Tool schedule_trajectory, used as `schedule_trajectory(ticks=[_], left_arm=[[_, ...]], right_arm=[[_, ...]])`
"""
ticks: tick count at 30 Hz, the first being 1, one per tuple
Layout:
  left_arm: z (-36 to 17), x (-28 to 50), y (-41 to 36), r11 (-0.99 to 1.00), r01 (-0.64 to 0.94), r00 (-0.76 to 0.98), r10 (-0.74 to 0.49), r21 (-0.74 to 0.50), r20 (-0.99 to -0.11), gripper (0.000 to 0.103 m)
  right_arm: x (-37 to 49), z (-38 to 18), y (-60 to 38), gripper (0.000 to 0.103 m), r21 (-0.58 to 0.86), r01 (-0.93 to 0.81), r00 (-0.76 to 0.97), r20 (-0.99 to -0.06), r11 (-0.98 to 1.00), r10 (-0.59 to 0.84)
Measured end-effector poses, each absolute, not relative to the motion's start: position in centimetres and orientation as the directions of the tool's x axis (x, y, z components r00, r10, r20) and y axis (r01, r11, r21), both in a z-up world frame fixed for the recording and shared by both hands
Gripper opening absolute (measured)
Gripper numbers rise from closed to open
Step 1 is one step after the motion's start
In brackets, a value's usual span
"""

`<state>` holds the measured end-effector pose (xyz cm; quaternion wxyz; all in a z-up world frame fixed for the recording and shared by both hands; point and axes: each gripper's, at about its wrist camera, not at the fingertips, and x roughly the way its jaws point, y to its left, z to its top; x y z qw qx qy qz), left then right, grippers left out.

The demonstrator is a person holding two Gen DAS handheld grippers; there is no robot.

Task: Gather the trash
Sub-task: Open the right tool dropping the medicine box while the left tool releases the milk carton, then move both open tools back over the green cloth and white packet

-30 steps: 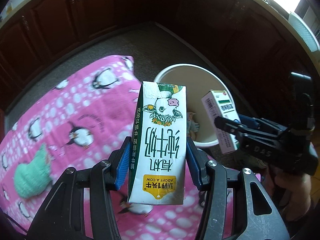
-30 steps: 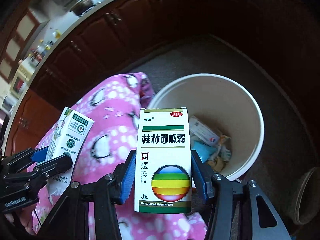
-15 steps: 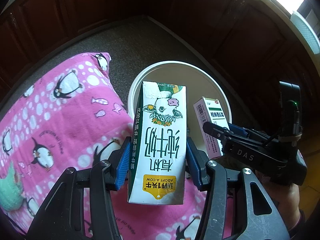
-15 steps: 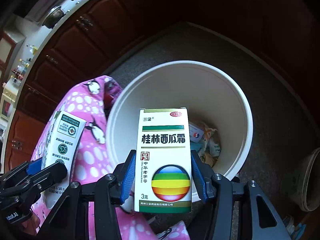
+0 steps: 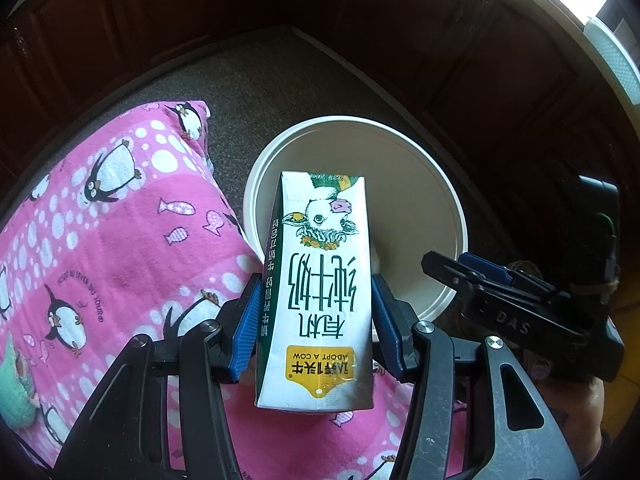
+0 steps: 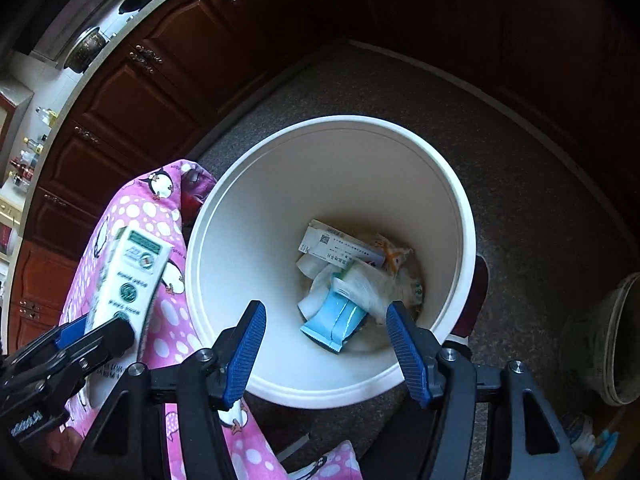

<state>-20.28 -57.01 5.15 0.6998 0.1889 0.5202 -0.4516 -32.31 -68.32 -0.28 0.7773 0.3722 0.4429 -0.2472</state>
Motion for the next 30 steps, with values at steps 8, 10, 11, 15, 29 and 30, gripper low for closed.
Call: schedule_trajectory(ticks=[8,10,11,15,29,30], left_arm=[[3.6,-19.9,-57.8,0.517,0.831,0.039,-0.418,-0.203,-0.907,0.051],[3.3,-19.8,-57.9,0.519,0.830,0.037,-0.416,-0.204,-0.908,0.053],[3.2,-19.8,-57.9,0.521,0.828,0.036,-0.416,-0.206,-0.909,0.053],[2.8,-19.6,-57.8,0.517,0.832,0.036,-0.416,-0.203,-0.909,0.056],[4.0,-19.5,-57.0,0.519,0.826,0.037,-0.441,-0.221,-0.897,0.065],[4.0,-19.5,-56.9,0.518,0.827,0.039,-0.441,-0.219,-0.897,0.065]], right_arm=[[-32.8,0.5,-68.5,0.062,0.375,0.713,0.503,-0.862,0.592,-0.059],[-32.6,0.6,-68.4,0.062,0.379,0.711,0.507,-0.860,0.593,-0.059],[-32.6,0.8,-68.4,0.063,0.381,0.709,0.510,-0.858,0.593,-0.059],[-32.8,1.0,-68.4,0.063,0.380,0.708,0.512,-0.856,0.595,-0.063],[-32.9,0.7,-68.5,0.063,0.389,0.711,0.509,-0.859,0.586,-0.048],[-32.9,0.7,-68.4,0.063,0.388,0.710,0.509,-0.859,0.587,-0.048]])
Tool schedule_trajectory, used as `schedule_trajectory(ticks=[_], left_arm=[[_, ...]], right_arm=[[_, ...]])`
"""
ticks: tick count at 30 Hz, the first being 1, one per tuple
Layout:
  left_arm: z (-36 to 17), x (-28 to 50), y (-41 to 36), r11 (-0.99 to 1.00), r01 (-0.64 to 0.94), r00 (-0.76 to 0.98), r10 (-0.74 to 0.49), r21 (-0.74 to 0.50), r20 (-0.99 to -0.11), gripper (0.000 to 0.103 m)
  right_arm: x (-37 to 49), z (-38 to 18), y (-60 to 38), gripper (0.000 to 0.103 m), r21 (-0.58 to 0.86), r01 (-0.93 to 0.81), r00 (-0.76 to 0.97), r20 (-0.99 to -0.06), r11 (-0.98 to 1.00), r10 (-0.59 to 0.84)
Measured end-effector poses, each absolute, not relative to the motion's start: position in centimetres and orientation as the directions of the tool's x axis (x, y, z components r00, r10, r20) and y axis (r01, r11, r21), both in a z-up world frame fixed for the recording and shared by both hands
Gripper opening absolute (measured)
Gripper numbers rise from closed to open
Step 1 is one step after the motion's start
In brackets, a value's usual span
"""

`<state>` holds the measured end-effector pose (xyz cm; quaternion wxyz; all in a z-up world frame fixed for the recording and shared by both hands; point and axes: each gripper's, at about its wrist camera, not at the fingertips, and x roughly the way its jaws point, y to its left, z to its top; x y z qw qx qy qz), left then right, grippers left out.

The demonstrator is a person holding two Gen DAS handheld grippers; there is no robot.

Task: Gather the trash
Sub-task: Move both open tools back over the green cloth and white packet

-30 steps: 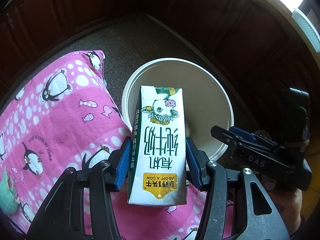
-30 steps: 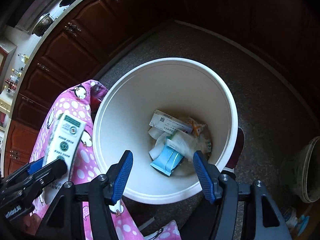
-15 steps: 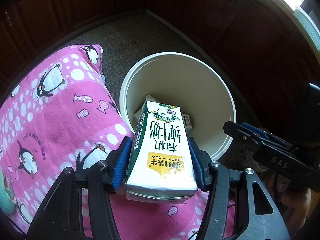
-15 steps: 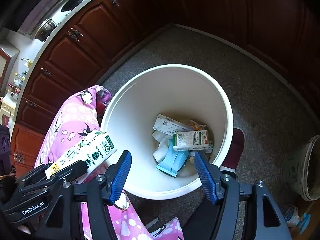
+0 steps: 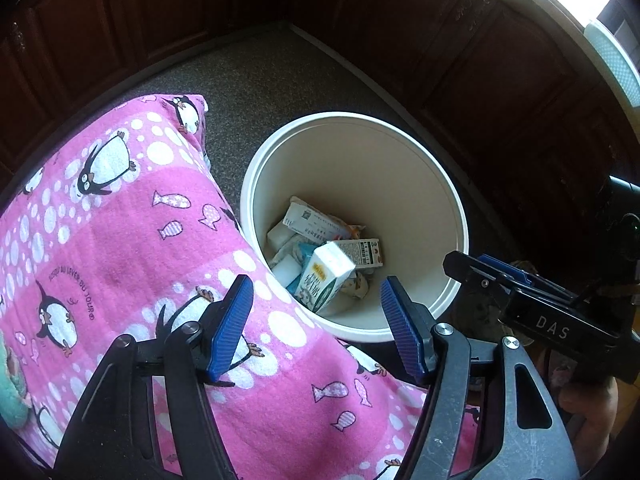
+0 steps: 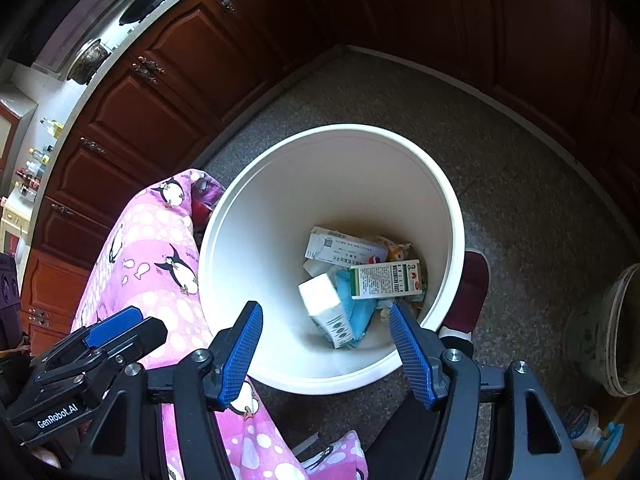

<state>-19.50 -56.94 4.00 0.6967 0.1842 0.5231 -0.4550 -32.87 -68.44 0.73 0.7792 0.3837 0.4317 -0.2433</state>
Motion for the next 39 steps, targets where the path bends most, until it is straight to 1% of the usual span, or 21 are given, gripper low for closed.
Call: schedule_trajectory(ticks=[6,13,19,22,27,39], left_arm=[[4.6,-19.8,-56.3,0.520,0.828,0.053,-0.446,-0.210,-0.894,0.065],[6.2,-19.6,-53.9,0.535,0.823,0.088,-0.452,-0.191,-0.888,0.065],[8.3,-19.2,-50.6,0.550,0.821,0.141,-0.460,-0.156,-0.877,0.065],[9.1,-18.9,-48.7,0.563,0.814,0.166,-0.464,-0.145,-0.870,0.065],[9.9,-19.0,-46.2,0.578,0.808,0.211,-0.459,-0.110,-0.863,0.065],[11.5,-18.4,-38.7,0.629,0.767,0.247,-0.467,-0.123,-0.849,0.065]], right_arm=[[-32.5,1.0,-67.7,0.063,0.386,0.698,0.511,-0.858,0.602,-0.043],[-32.3,1.6,-66.3,0.063,0.380,0.685,0.511,-0.859,0.622,-0.038],[-31.8,2.8,-64.0,0.064,0.373,0.653,0.519,-0.854,0.659,-0.031],[-31.3,3.5,-62.9,0.068,0.377,0.634,0.532,-0.846,0.675,-0.027],[-30.4,4.4,-61.1,0.068,0.375,0.607,0.541,-0.841,0.700,-0.018],[-28.5,7.3,-54.3,0.069,0.353,0.495,0.566,-0.824,0.794,0.013]])
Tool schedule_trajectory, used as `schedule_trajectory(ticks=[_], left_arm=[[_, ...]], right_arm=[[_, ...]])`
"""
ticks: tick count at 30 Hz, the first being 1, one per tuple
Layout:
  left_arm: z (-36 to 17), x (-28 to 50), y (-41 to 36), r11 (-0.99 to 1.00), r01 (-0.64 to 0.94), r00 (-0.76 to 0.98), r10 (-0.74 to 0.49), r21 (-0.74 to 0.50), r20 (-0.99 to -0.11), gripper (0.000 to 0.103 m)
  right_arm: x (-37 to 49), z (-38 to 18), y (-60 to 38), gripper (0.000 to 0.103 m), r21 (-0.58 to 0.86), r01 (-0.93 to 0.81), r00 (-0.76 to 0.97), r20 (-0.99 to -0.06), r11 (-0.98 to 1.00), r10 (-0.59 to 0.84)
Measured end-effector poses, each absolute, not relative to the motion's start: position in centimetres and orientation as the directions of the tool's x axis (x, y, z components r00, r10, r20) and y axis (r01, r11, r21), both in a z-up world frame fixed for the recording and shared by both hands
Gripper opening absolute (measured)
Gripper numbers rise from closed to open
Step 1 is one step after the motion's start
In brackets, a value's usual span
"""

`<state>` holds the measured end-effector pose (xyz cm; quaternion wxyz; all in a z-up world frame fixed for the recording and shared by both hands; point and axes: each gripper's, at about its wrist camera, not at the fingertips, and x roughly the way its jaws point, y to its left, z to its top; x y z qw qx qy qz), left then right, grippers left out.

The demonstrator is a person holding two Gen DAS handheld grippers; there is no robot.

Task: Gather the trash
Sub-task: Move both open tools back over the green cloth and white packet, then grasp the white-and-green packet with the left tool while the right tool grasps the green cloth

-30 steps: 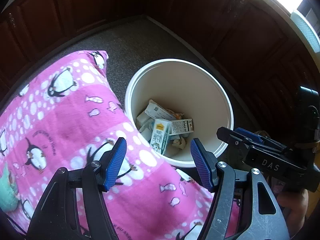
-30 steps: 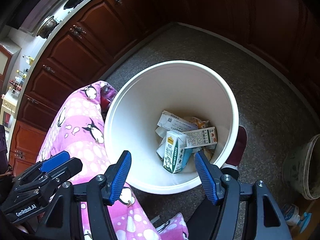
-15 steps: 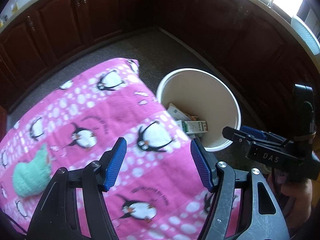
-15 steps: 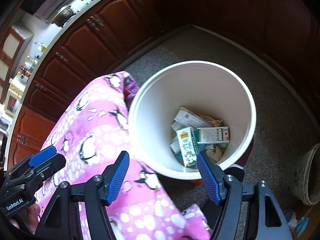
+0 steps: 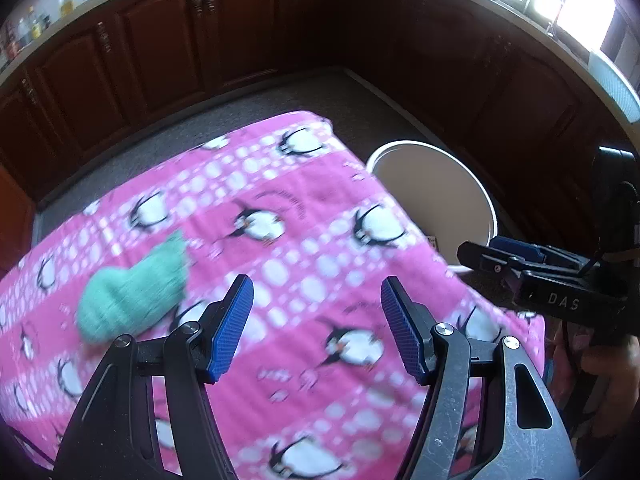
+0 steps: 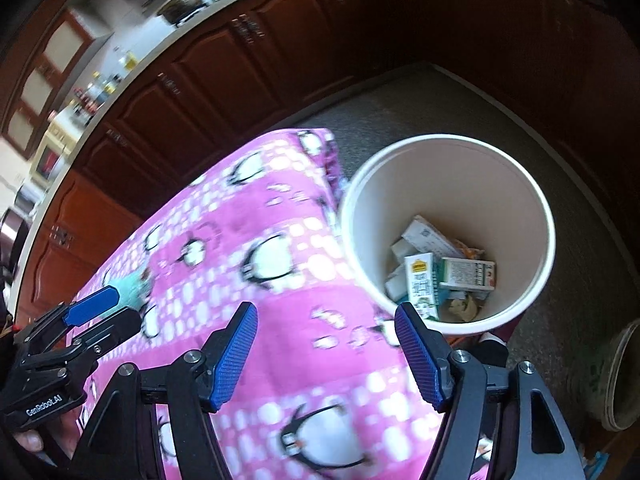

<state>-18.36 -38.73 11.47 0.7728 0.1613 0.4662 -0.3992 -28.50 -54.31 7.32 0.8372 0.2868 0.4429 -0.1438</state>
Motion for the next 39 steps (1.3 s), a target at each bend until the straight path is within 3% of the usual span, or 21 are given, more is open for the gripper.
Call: schedule_trajectory(ticks=[13,27,39], left_arm=[[11.6,-17.3,-28.4,0.692,0.711,0.266,-0.431,-0.126,-0.862,0.065],[8.3,-17.0,-17.4,0.727,0.655,0.102,-0.355,-0.205,-0.929,0.067],[3.7,-18.9,-15.9,0.787,0.595,0.080,-0.264,-0.166,-0.961,0.067]], right_arm=[[-25.2,7.6,-45.5,0.071,0.343,0.351,0.553,-0.827,0.871,0.104],[-22.2,6.7,-37.7,0.073,0.313,0.189,0.483,-0.855,0.931,0.190],[-17.1,6.2,-34.9,0.077,0.316,0.126,0.468,-0.855,0.940,0.225]])
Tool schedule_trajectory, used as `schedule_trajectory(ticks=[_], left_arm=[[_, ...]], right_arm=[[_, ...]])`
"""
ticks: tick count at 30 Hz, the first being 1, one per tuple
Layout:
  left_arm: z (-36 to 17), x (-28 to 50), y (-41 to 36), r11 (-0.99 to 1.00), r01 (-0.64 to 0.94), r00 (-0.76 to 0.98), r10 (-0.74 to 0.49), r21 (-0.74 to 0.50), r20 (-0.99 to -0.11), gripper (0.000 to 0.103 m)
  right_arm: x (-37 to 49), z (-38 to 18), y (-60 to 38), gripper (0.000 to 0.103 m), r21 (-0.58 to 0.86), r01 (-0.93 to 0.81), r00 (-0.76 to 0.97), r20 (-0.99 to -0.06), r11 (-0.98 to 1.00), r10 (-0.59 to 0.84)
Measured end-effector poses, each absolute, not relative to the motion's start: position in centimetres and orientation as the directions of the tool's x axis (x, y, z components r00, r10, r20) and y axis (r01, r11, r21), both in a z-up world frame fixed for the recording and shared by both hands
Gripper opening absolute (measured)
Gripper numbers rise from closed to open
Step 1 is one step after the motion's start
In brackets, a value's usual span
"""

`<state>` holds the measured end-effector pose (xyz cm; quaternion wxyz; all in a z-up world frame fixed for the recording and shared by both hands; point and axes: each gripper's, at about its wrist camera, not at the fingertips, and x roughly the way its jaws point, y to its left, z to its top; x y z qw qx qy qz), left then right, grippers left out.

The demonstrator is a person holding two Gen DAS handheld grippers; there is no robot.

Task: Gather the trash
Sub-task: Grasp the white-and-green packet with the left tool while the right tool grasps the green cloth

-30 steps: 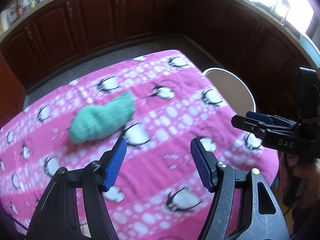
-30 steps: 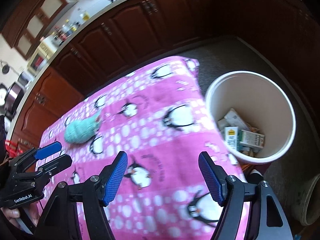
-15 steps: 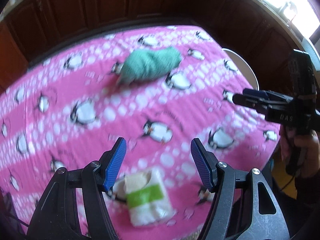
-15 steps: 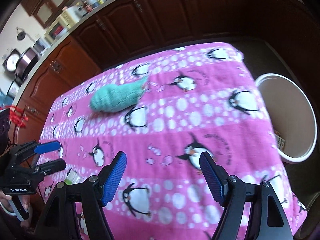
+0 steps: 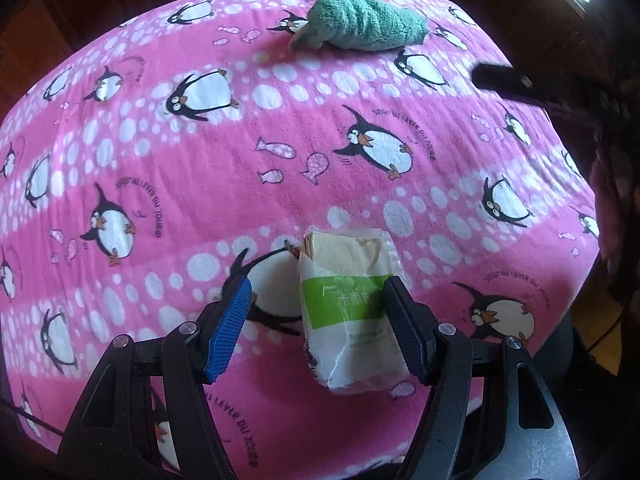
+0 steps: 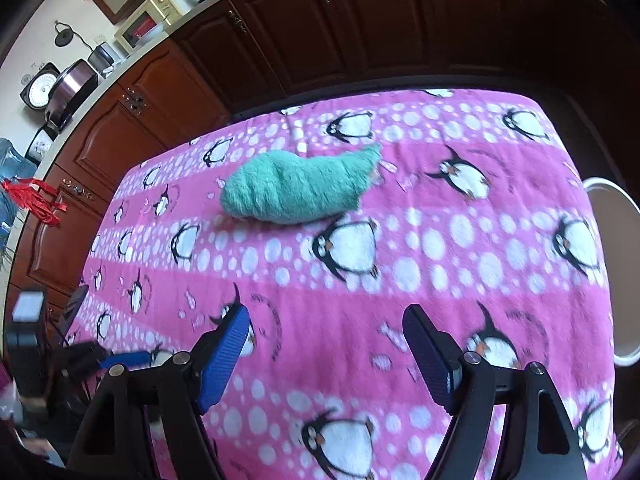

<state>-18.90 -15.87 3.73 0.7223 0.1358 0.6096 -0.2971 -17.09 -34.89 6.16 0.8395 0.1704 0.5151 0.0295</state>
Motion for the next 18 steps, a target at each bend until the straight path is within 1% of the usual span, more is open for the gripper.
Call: schedule_trajectory(ticks=[6,11,15,17,18], left_arm=[[2.5,-18.7,-17.5,0.778,0.591,0.024,-0.282,-0.214,-0.959,0.067],[2.4,-18.4,-17.8,0.764,0.602,0.006,-0.295,-0.232,-0.955,0.068],[2.3,-17.7,-18.5,0.762,0.603,0.004,-0.298,-0.236,-0.954,0.069],[2.3,-17.1,-19.1,0.756,0.608,0.009,-0.310,-0.241,-0.951,0.066],[2.2,-16.8,-19.4,0.753,0.611,0.009,-0.314,-0.244,-0.949,0.053]], right_arm=[[-13.4,6.2,-34.9,0.078,0.269,0.077,0.481,-0.854,0.960,0.201],[-10.2,6.4,-33.8,0.081,0.208,-0.035,0.496,-0.846,0.978,0.197],[-7.6,5.1,-32.8,0.081,0.167,-0.105,0.460,-0.866,0.980,0.197],[-6.6,4.1,-32.7,0.081,0.149,-0.118,0.438,-0.880,0.982,0.186],[-6.2,3.8,-32.7,0.081,0.154,-0.123,0.432,-0.881,0.980,0.193]])
